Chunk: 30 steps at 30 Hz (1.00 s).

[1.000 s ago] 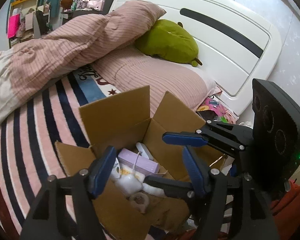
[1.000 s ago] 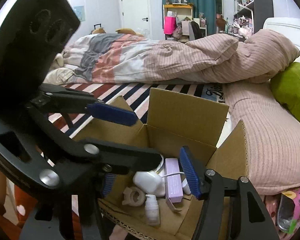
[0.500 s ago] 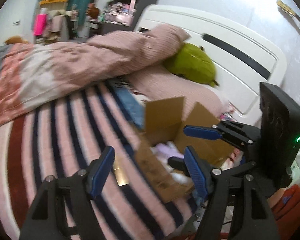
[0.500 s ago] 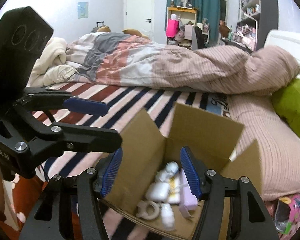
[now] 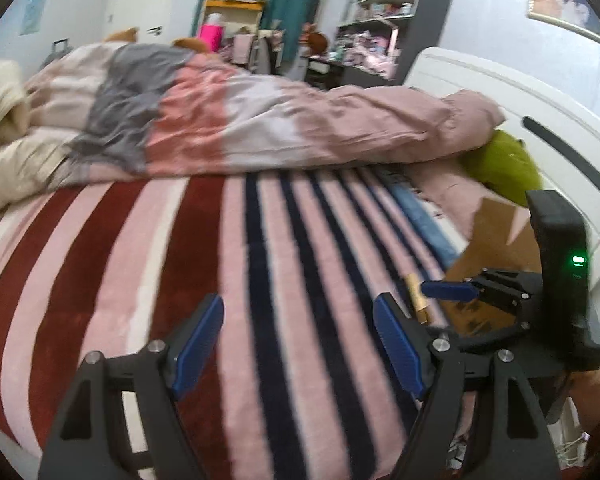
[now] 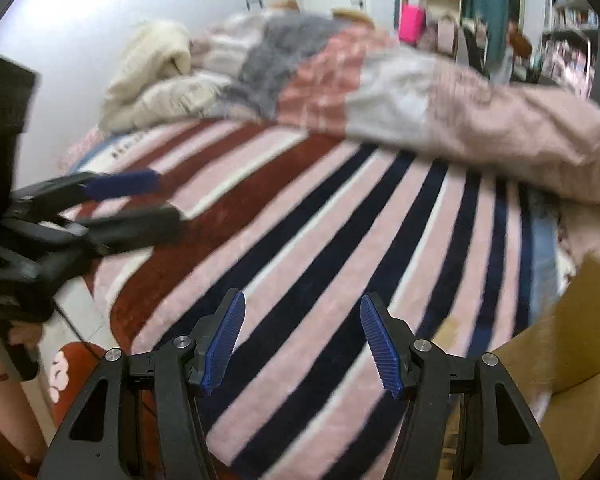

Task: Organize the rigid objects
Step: 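Grasp the gold rectangular bar on the bedspread with the right gripper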

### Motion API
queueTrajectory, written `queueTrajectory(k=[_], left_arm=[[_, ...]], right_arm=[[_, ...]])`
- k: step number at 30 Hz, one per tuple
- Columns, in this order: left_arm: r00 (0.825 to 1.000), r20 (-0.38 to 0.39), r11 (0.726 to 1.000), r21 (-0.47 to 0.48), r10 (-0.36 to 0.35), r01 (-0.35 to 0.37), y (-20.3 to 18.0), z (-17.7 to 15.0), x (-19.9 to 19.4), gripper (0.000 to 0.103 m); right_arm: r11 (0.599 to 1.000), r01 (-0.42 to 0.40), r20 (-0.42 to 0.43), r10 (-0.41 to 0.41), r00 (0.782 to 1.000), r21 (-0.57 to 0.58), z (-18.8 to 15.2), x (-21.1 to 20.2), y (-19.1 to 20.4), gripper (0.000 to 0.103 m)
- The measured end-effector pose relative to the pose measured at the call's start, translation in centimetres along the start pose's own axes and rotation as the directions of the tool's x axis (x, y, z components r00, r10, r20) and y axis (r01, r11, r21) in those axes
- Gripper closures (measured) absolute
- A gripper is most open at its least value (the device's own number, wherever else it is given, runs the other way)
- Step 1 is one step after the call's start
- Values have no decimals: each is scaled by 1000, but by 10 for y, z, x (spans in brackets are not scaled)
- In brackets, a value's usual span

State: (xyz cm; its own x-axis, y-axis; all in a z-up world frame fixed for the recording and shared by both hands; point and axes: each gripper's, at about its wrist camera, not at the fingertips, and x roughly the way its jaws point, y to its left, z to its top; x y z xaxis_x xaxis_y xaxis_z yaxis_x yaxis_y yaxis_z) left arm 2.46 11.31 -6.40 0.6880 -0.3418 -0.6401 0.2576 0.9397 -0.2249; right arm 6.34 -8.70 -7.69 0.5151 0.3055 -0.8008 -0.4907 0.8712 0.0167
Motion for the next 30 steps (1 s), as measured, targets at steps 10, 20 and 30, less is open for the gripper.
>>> queueTrajectory(k=[10, 20, 30], left_arm=[[999, -36, 998, -51, -23, 21, 27, -36, 20, 28], [998, -33, 998, -48, -44, 42, 20, -34, 23, 28], [998, -39, 999, -31, -44, 43, 4, -26, 19, 28]], right_arm=[[892, 425, -132, -408, 903, 153, -33, 72, -49, 46], [853, 481, -148, -458, 876, 204, -37, 92, -78, 73], [986, 144, -95, -136, 986, 86, -46, 73, -39, 89]])
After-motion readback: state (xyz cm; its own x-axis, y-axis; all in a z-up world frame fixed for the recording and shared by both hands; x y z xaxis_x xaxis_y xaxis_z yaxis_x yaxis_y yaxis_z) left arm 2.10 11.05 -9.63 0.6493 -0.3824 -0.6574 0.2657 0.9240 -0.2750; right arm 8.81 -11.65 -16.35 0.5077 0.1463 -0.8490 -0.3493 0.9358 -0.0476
